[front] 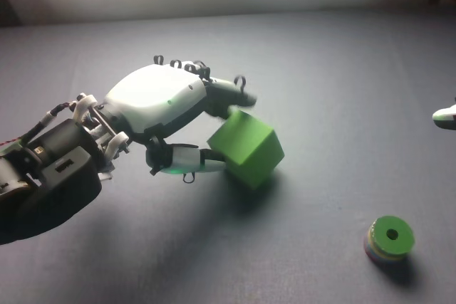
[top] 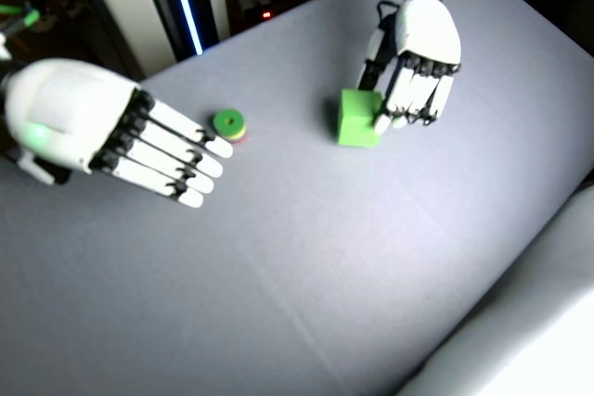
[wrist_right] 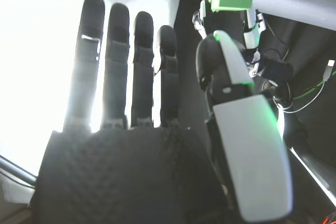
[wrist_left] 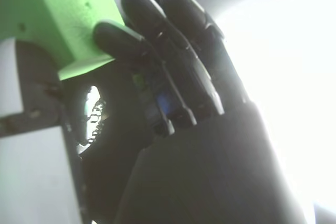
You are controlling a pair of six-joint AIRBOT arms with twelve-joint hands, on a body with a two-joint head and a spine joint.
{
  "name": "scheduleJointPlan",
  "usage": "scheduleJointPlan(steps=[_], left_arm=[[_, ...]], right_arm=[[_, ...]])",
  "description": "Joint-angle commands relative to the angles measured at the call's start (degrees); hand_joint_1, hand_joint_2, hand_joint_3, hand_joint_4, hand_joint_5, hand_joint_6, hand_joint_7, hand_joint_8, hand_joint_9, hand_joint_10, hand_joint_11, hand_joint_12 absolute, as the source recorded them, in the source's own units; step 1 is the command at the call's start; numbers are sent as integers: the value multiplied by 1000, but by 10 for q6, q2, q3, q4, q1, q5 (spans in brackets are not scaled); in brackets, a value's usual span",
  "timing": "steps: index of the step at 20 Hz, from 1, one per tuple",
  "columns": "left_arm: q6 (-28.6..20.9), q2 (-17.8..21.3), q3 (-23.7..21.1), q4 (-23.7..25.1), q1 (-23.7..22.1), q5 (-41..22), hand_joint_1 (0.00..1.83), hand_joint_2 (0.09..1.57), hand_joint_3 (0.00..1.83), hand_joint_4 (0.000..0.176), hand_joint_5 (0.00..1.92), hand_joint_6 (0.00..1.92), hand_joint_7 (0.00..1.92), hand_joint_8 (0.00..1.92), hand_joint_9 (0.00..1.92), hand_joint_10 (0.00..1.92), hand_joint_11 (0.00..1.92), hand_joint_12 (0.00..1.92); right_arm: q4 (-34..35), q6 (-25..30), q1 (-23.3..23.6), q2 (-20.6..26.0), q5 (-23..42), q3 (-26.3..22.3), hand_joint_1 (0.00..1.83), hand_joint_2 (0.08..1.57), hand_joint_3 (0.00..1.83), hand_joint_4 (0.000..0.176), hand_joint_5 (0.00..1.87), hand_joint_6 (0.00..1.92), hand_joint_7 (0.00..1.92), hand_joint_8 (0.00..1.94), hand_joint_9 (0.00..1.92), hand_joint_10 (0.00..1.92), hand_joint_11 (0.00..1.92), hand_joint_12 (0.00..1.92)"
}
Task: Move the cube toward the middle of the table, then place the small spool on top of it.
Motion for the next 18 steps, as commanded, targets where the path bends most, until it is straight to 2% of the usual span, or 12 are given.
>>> scheduleJointPlan(steps=[1,2,5,8,10,12,13,14,15,16,17,18], left_arm=[[-3,2,2,1,-4,-60,1048,961,0,0,405,0,743,1,789,58,340,1232],[-2,2,2,1,-4,-59,1036,952,0,7,355,0,685,0,760,38,318,1212],[-1,4,1,1,-4,-60,1005,944,0,70,282,1,544,0,670,2,300,1202],[-1,14,-8,0,0,-76,997,923,0,101,239,0,457,0,606,0,207,1158],[1,30,-21,0,5,-97,948,966,6,115,164,0,303,0,432,0,27,1150],[13,61,-48,0,16,-127,810,971,0,158,150,1,271,0,376,0,38,1068],[18,80,-67,1,26,-149,756,974,0,170,151,0,263,0,359,0,65,978],[24,99,-82,1,38,-169,702,969,0,175,145,1,251,0,358,1,87,849],[28,117,-99,1,53,-190,652,968,0,176,153,0,260,0,344,0,90,744],[28,136,-114,0,69,-209,668,972,1,160,153,0,257,0,323,0,66,716],[26,157,-130,-3,92,-230,756,945,0,155,160,0,238,0,303,0,12,817],[23,176,-145,-8,115,-249,781,940,0,139,165,1,224,0,300,0,2,866]], right_arm=[[11,3,6,1,67,3,773,1310,0,0,604,2,663,2,666,1,566,314],[11,3,6,1,67,3,774,1311,0,0,604,2,656,0,651,0,548,307],[11,3,6,1,67,3,783,1321,0,0,589,1,650,0,656,0,525,408],[11,5,6,1,67,3,784,1315,0,0,598,3,650,1,664,2,528,416],[6,10,6,1,67,3,718,1322,2,0,588,1,624,0,621,0,489,380],[-13,17,12,1,66,3,713,1327,4,0,568,0,598,0,582,0,441,354],[-25,23,16,1,62,5,771,1313,0,0,569,1,607,3,589,4,444,348],[-38,29,23,1,53,7,777,1299,0,9,545,0,588,0,565,0,398,326],[-55,36,35,1,39,10,711,1289,0,42,508,0,554,0,523,0,370,310],[-74,42,48,1,21,12,811,1196,0,23,527,2,572,2,541,4,385,330],[-99,48,63,1,-3,15,864,1126,0,30,519,1,554,0,535,1,329,442],[-123,54,77,1,-23,17,879,1083,0,55,517,0,541,0,556,2,287,660]])
